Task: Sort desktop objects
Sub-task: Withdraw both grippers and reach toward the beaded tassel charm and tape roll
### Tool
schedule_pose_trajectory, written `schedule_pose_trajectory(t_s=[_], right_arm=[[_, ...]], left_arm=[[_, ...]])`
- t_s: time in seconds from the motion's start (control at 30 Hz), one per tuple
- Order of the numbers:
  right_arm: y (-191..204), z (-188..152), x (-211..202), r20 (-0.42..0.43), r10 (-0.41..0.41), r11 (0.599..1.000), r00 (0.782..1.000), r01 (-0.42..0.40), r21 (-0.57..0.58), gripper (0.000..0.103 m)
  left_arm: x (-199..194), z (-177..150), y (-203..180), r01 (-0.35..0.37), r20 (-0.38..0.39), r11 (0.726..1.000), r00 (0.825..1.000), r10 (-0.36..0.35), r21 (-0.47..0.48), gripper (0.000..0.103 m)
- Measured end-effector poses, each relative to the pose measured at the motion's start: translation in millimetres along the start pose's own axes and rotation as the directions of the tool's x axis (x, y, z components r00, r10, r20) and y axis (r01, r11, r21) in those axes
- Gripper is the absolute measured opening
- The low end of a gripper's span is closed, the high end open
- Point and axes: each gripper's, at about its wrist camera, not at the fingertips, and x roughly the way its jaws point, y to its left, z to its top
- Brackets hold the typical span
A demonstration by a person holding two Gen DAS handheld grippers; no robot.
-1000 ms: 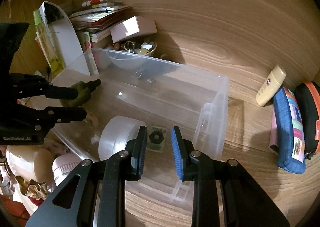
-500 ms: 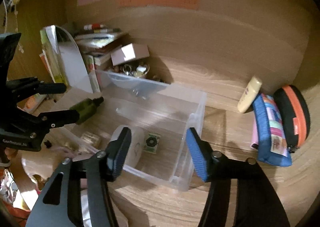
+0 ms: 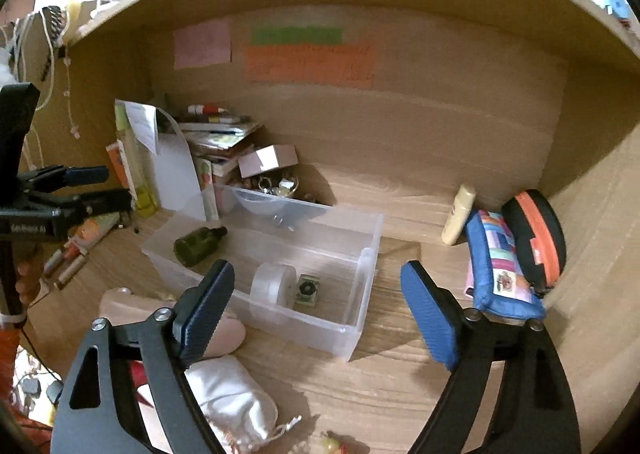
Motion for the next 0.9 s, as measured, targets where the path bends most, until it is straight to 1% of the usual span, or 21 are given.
schedule_pose_trajectory(t_s=[0.13, 0.23, 0.4, 0.57, 0.67, 0.77, 0.83, 0.9], right_arm=[[-2.1, -10.4, -15.3, 0.022, -0.026, 1.0, 0.999, 0.026, -0.004, 0.086], [-5.0, -21.9, -23.4, 0.019, -0.049, 0.999, 0.999, 0.049, -0.003, 0.086], [-17.1, -45.9, -26.1, -0.028, -0.078, 0.996, 0.997, 0.079, 0.037, 0.086], [-32.6, -75.0, -24.6, -0.088, -0.078, 0.99, 0.993, 0.088, 0.107, 0.086], [-35.8, -88.5, -20.1, -0.122, -0.072, 0.987, 0.99, 0.088, 0.131, 0.086], [-34.1, -96.9, -15.7, -0.138, -0.05, 0.988, 0.989, 0.07, 0.14, 0.086], [-33.5, -100.2, -13.7, -0.145, -0.039, 0.988, 0.989, 0.06, 0.144, 0.086], [-33.0, -104.0, -13.0, -0.15, -0.038, 0.987, 0.988, 0.06, 0.151, 0.086]], left_arm=[[-15.7, -10.4, 14.9, -0.04, 0.015, 0.999, 0.999, 0.04, -0.015, 0.098], [-21.4, -22.4, 25.6, -0.058, -0.002, 0.998, 0.998, 0.058, -0.033, 0.098], [-23.2, -45.3, 38.8, -0.079, -0.044, 0.994, 0.996, 0.076, -0.07, 0.098], [-17.6, -67.3, 44.7, -0.106, -0.09, 0.99, 0.991, 0.098, -0.09, 0.098], [-14.2, -79.7, 41.7, -0.081, -0.116, 0.991, 0.991, 0.068, -0.106, 0.098], [-11.9, -85.8, 30.7, -0.021, -0.127, 0.993, 0.992, 0.006, -0.114, 0.098], [-8.9, -88.2, 18.4, 0.024, -0.135, 0.995, 0.99, -0.036, -0.092, 0.098], [-5.2, -91.8, 3.7, 0.042, -0.138, 0.998, 0.989, -0.049, -0.054, 0.098]])
